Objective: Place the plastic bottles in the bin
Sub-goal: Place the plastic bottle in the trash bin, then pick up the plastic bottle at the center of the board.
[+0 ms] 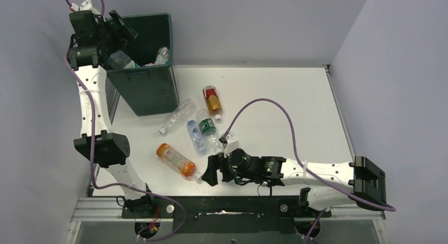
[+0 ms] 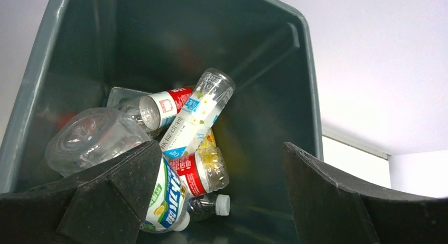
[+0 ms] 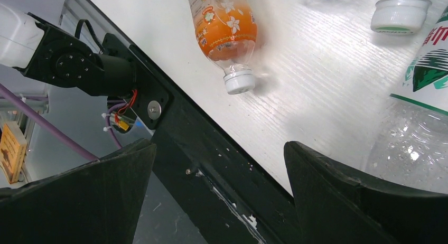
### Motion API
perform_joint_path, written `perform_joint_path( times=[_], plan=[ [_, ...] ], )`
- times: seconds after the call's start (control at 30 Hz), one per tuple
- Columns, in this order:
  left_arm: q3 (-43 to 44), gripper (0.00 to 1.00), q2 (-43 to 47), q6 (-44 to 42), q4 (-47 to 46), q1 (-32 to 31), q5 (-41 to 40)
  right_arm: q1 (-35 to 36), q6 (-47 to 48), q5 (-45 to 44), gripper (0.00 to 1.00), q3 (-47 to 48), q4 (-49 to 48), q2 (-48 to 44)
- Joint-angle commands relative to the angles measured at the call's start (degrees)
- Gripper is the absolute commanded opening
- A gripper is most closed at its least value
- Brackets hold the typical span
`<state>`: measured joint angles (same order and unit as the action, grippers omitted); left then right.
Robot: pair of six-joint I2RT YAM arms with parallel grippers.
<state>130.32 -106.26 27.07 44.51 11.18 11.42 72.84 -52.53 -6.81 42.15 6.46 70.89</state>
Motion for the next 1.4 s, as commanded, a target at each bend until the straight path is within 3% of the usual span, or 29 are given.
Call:
perform_joint_path(
  times=[0.0,0.33,0.47,0.67,0.93,1.17,1.37],
  plan=[
    [1.9,0.85,6.4,-1.9,-1.6,-2.2,-0.9,0.5,0.1,-0.9,0.98,3.0,-1.8,-0.1],
    [-4.6,0.85,14.6,-2.9,-0.5,-12.9,-3.4,-3.7,-5.3,-9.0,0.99,7.6,11.3,2.5],
    [-11.5,0.85,19.3,-2.6,-1.4,-16.8,-3.4,-7.8,-6.7,-11.9,0.93,10.0,18.5,2.6],
    [-22.5,0.85,25.5,-2.2,-3.1,-23.0,-4.2,-8.0,-8.0,-18.7,0.87,14.8,30.9,5.0],
    [-33.8,0.86,28.7,-1.1,-5.8,-29.2,-5.2,-1.8,-13.0,-20.1,0.86,14.2,34.1,10.5],
    [-36.0,0.86,28.9,-0.9,-6.0,-32.1,-6.7,1.1,-17.6,-18.7,0.85,9.1,32.3,12.0],
    [-36.2,0.86,28.8,-0.8,-5.6,-32.9,-7.7,1.3,-19.3,-18.2,0.74,4.7,30.2,10.9]
  ],
)
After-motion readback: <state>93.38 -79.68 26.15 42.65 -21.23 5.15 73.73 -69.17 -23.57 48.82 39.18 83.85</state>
